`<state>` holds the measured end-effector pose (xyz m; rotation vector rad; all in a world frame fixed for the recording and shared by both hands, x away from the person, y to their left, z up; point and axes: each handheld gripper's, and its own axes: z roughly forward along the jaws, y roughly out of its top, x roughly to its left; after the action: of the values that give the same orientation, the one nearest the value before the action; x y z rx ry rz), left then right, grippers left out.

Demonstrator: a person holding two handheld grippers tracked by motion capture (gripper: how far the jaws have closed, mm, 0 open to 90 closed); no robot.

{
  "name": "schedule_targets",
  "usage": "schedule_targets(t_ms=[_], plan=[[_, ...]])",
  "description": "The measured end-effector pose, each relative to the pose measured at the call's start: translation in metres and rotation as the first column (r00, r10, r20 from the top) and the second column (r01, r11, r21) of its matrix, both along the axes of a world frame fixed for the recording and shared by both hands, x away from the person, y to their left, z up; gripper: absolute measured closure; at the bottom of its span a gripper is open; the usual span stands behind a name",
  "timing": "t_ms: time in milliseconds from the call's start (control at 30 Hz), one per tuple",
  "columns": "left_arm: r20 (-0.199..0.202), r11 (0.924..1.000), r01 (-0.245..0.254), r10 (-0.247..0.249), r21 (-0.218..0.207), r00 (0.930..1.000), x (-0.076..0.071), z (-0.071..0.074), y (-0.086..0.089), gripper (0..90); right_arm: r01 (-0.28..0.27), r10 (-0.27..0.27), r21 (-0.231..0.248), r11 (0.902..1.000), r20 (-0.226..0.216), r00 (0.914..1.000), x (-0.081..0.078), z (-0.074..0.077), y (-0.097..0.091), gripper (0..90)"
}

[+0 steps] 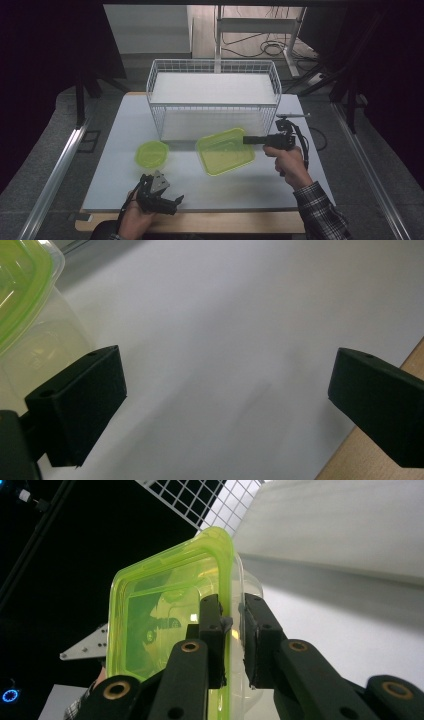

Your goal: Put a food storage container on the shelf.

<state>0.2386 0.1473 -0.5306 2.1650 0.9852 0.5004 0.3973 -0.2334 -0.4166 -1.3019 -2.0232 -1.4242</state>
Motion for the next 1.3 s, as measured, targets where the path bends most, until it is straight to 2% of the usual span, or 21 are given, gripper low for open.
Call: schedule_targets(t_ms=[733, 1100, 1300], plan=[[-0.008, 0.9999, 0.001, -0.001, 0.012, 1.0000, 0.001, -0.001, -0.001, 2.0, 0.032, -0.033, 0.016, 0.9994, 0.061, 0.9976, 0.016, 0.054, 0.009, 80.0], [-0.009, 0.9999, 0.002, -0.002, 0.014, 1.0000, 0.001, -0.002, 0.000, 2.0, 0.064, -0.067, 0.037, 0.9972, 0.066, 0.9956, 0.029, 0.077, 0.013, 80.1], [-0.009, 0.9999, 0.001, -0.001, 0.014, 1.0000, 0.001, -0.001, 0.000, 2.0, 0.077, -0.080, 0.033, 0.9964, 0.075, 0.9940, 0.035, 0.087, 0.017, 80.1]])
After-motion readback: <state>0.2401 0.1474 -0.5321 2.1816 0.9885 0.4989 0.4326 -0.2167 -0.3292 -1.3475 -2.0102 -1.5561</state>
